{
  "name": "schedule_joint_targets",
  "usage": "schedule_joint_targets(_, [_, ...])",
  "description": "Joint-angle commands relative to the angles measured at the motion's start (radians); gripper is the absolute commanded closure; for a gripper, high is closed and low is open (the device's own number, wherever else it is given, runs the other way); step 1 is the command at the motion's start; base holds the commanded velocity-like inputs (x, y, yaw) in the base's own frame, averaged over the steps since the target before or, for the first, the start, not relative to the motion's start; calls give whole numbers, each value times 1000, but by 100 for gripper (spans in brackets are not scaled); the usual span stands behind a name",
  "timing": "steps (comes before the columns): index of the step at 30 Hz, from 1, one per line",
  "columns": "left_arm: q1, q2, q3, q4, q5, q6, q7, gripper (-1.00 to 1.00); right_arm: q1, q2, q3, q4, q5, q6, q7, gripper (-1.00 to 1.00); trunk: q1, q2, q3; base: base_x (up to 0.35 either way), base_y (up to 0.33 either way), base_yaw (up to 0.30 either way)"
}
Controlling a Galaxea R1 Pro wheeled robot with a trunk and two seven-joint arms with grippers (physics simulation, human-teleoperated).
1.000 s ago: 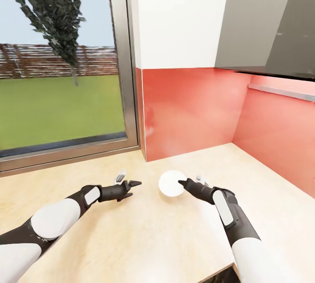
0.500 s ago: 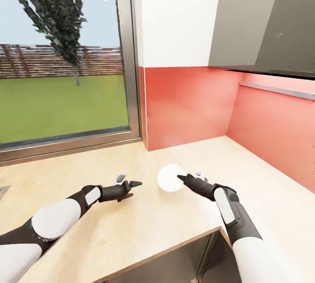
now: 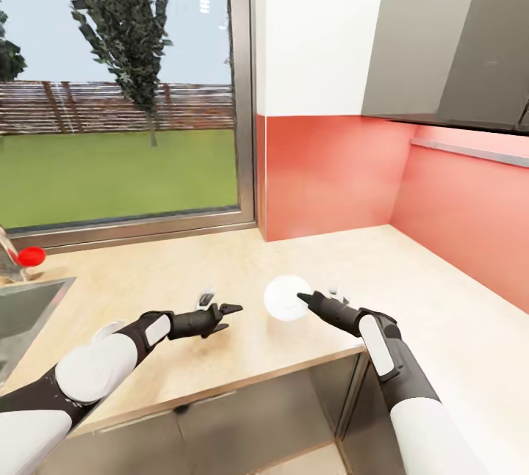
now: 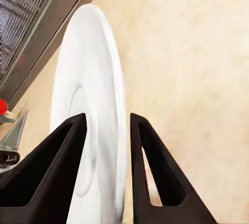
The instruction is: Set up a coffee station on the kitchen countertop: keep the coffee maker on the countertop, move the bottle of coffee from the kitchen shelf to the counter next to the coffee maker, place a paper coffee filter on top of the coffee maker, put the saucer next to the coffee maker with the coffee cup on the saucer, and place the electric kettle next to the coffee maker.
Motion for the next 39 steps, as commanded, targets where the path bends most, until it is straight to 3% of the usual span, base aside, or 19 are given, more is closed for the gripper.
schedule_joint_targets(1, [-1,0,-2,-1,-19,6,-26,-100,-1,1,-4,-1,0,7,4,100,0,-2,-1,-342,0,154])
schedule_joint_targets(4, [0,0,-32,-1,-40,-3,-97,-100,-1,1,-4,-1,0,7,4,100,0,-2,3,-342,0,154])
schedule_joint_targets(6, [0,9,-105,-1,-61,-67,-246,-100,-1,2,-4,-1,0,7,3,100,0,-2,6,-341,0,154])
schedule_joint_targets(8, [1,14,-141,-1,-65,-103,-317,-100,-1,4,-3,0,0,7,3,100,0,-2,8,-342,0,154])
schedule_joint_targets(14, [10,32,-172,-2,-67,-119,-419,-100,-1,6,-2,1,0,7,3,100,0,-2,16,-342,0,154])
schedule_joint_targets(18, [57,52,-190,-21,-67,-121,-451,-100,-1,6,-2,1,0,7,3,100,0,-2,21,-342,0,154])
schedule_joint_targets(25, [176,65,-195,-170,-67,-119,-523,-100,-1,7,-2,1,0,7,3,100,0,-2,29,-342,0,154])
schedule_joint_targets(28, [263,78,-195,-255,-66,-119,-538,-100,-1,7,-1,1,0,7,3,100,0,-2,33,-342,0,154])
schedule_joint_targets(33, [409,113,-195,-303,-76,-119,-523,-100,-1,8,-1,1,0,7,3,100,0,-2,38,-234,0,132])
schedule_joint_targets(36, [507,138,-194,-332,-119,-123,-412,-100,-1,8,-2,1,0,7,3,100,0,-2,39,-28,0,30])
schedule_joint_targets(39, [573,144,-194,-350,-135,-156,-295,-100,-1,8,-2,1,0,7,3,100,0,-2,39,-7,0,8])
